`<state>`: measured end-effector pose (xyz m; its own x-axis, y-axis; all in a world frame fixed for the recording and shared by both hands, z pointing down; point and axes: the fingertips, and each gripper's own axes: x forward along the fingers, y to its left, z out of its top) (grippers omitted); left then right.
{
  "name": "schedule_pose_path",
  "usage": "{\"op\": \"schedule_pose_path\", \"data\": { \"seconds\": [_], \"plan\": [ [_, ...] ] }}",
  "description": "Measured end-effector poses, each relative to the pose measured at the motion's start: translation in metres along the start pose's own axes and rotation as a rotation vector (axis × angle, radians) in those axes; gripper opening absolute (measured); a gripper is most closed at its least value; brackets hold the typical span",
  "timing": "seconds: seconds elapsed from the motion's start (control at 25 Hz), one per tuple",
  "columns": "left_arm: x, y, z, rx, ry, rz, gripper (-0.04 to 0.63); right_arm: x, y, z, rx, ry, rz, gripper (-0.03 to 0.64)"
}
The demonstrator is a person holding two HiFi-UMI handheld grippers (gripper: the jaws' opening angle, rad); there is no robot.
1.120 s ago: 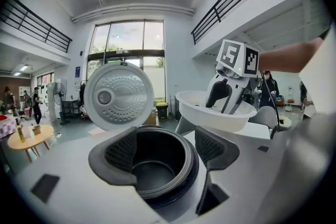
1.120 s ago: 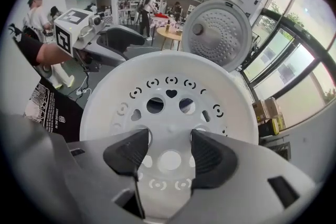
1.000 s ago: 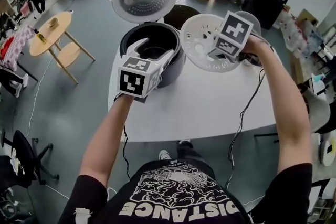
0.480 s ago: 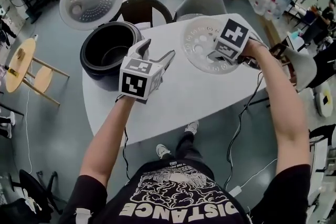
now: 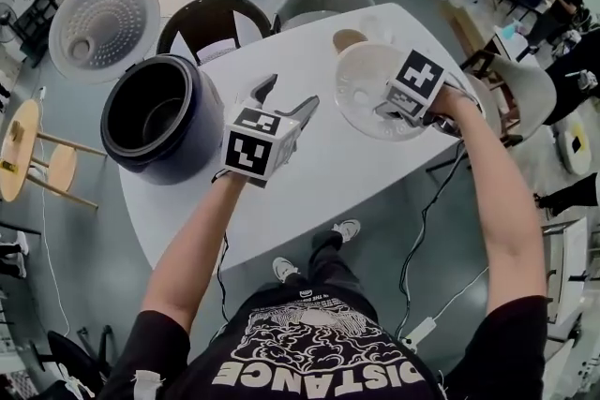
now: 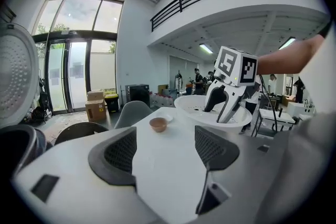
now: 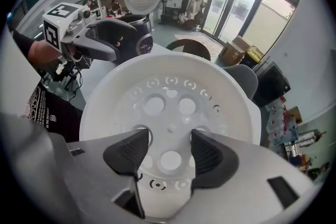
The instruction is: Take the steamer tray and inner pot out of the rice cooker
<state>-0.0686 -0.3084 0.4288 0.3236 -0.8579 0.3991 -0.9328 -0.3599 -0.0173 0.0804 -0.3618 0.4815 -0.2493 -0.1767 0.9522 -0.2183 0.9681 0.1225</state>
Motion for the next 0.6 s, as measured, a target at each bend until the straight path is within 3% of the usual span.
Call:
{"op": "schedule_pose_path", "data": {
  "seconds": [0.4,0.6],
  "plan": [
    [0.164,-0.023,0.020,-0.013,0.086,-0.051,0.339,0.078,-0.127,-0.069,0.094,0.003,0.044,0.272],
    [0.230,-0.023,0.010,-0.047,0.131,-0.059,0.339,0.121,-0.174,-0.093,0.098,0.032,0.059,0.272]
  ]
}}
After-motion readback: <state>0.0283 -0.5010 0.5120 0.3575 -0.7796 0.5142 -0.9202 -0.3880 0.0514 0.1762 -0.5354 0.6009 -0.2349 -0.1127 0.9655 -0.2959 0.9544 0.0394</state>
